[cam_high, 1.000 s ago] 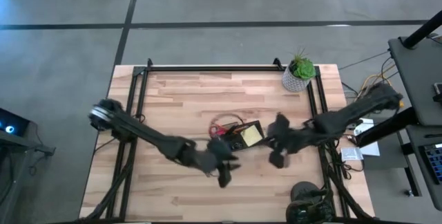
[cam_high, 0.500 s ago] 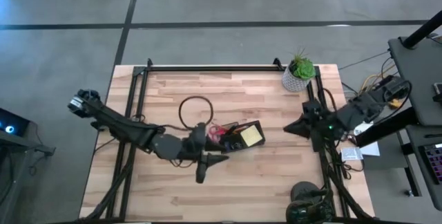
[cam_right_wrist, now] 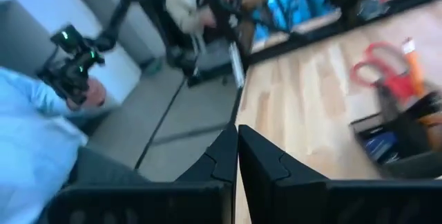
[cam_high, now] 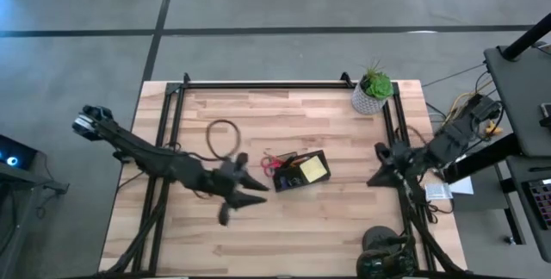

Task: Pick and place office supplies into organizer
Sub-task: Return to Home Position

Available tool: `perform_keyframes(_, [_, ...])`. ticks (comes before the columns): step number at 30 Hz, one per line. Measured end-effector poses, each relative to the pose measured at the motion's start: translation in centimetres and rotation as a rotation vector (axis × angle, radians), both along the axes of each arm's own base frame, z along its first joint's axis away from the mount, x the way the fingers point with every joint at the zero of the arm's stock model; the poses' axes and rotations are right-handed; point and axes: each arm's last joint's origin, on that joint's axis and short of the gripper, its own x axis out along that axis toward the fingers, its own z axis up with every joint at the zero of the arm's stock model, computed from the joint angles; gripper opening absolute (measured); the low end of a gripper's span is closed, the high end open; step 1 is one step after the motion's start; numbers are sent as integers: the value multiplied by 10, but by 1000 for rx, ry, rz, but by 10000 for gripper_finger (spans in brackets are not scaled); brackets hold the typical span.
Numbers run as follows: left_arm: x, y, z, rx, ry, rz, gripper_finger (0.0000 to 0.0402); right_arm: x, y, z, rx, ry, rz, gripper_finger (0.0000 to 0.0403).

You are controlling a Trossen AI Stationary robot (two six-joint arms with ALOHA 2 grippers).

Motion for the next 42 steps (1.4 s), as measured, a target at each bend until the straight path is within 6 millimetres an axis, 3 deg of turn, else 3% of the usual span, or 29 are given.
perform_keyframes(7, [-47, 23, -19, 10, -102, 8, 123, -30, -24, -20, -79, -231, -15, 9])
perform_keyframes(18, [-96, 48, -61, -11, -129, 52, 123, -52, -42, -64, -64, -346, -23, 9])
perform_keyframes(23, [-120, 62, -75, -21, -184, 81, 123, -52, -42, -66, -116, -334, -29, 9])
perform_keyframes(29, [-148, 76, -114, -36, -179, 88, 123, -58, -46, -51, -204, -439, -29, 8])
perform_keyframes(35, [-170, 87, -140, -96, -256, 110, 123, -57, -46, -51, -275, -478, -27, 9])
perform_keyframes(42, [-163, 85, -157, -86, -104, 115, 123, -53, -42, -55, -342, -567, -43, 9])
